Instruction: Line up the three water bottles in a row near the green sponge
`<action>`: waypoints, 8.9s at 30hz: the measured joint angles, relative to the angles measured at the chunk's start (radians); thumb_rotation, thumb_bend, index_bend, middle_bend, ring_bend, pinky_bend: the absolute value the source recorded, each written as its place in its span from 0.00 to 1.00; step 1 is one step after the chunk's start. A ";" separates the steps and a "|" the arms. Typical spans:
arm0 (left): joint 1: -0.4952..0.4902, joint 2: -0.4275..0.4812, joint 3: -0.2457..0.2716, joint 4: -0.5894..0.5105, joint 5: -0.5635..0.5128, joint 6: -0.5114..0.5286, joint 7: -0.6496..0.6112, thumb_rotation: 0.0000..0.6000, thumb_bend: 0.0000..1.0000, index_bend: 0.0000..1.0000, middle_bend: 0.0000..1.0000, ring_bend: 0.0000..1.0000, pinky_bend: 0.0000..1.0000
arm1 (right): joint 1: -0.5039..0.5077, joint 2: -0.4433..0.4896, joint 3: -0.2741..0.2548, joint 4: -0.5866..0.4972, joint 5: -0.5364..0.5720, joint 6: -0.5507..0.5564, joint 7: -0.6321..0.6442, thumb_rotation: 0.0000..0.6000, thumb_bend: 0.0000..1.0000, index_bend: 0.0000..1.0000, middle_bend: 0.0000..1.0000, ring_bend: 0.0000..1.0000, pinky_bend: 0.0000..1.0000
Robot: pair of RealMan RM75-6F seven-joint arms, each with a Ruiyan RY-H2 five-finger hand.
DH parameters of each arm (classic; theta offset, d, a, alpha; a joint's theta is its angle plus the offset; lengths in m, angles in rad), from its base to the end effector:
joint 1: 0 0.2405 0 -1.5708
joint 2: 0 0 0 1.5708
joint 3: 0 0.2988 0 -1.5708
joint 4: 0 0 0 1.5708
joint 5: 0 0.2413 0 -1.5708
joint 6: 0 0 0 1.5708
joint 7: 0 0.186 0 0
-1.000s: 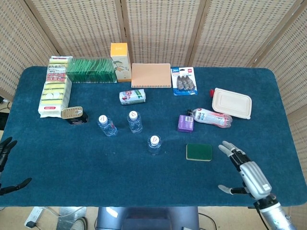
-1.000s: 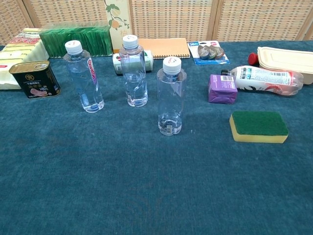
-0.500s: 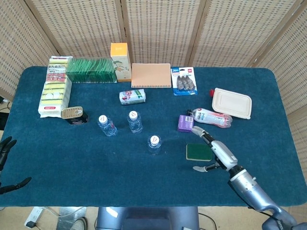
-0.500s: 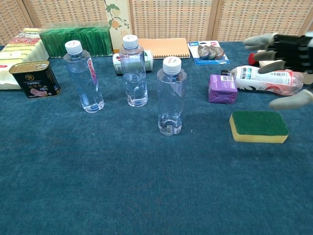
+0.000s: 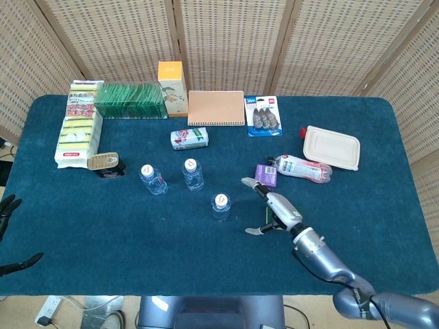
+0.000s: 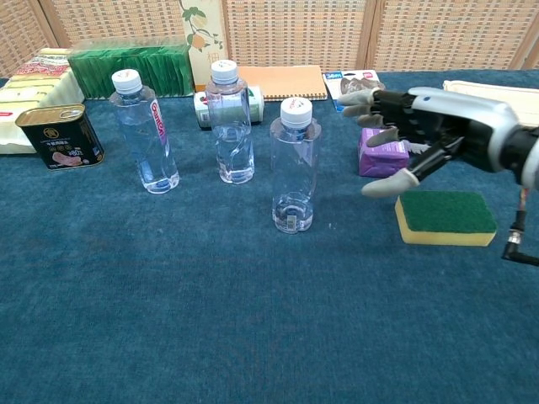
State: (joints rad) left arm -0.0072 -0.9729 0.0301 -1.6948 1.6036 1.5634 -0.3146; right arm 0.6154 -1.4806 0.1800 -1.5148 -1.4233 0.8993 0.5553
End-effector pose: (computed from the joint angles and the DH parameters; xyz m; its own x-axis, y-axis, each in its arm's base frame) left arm -0.3541 0.1811 0.1854 0.1588 0.0433 0.9864 0.9872 -0.0232 -0.1579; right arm -0.1819 -0.3800 -0.0513 -0.2190 -0.5385 0.8136 -0.9118 -0.1839 -0.3671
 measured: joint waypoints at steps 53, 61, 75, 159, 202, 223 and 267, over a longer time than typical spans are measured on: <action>-0.005 0.017 0.012 0.002 0.024 -0.008 -0.062 1.00 0.06 0.00 0.00 0.00 0.01 | -0.048 -0.097 0.015 0.069 0.048 0.139 -0.015 1.00 0.18 0.57 0.63 0.44 0.21; -0.005 0.017 0.014 0.001 0.023 -0.008 -0.061 1.00 0.06 0.00 0.00 0.00 0.01 | -0.056 -0.090 0.001 0.067 0.050 0.135 -0.024 1.00 0.18 0.57 0.63 0.44 0.21; -0.003 0.019 0.013 0.006 0.021 0.000 -0.075 1.00 0.06 0.00 0.00 0.00 0.01 | -0.074 -0.098 -0.026 0.118 0.048 0.131 -0.010 1.00 0.18 0.56 0.60 0.41 0.20; -0.689 -0.479 -0.318 0.104 -0.218 -0.510 -0.336 1.00 0.06 0.00 0.00 0.00 0.07 | -0.507 0.601 -0.304 -0.416 -0.237 0.498 -0.163 1.00 0.05 0.03 0.00 0.00 0.01; -0.810 -0.923 -0.357 0.674 -0.311 -0.616 -0.607 1.00 0.06 0.00 0.00 0.00 0.04 | -0.507 0.640 -0.297 -0.407 -0.258 0.479 -0.075 1.00 0.06 0.03 0.00 0.00 0.01; -0.838 -1.065 -0.375 0.846 -0.314 -0.593 -0.581 1.00 0.34 0.57 0.46 0.35 0.51 | -0.510 0.655 -0.298 -0.402 -0.273 0.489 -0.029 1.00 0.06 0.03 0.00 0.00 0.01; -0.837 -1.075 -0.237 0.671 -0.110 -0.493 -0.528 1.00 0.30 0.63 0.51 0.40 0.52 | -0.508 0.661 -0.302 -0.416 -0.290 0.485 -0.031 1.00 0.06 0.03 0.00 0.00 0.01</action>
State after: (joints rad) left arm -0.8443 -2.0479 -0.2065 -1.0243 1.4932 1.0706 -0.8429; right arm 0.1073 -0.8199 -0.1224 -1.9312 -1.7132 1.3839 0.5243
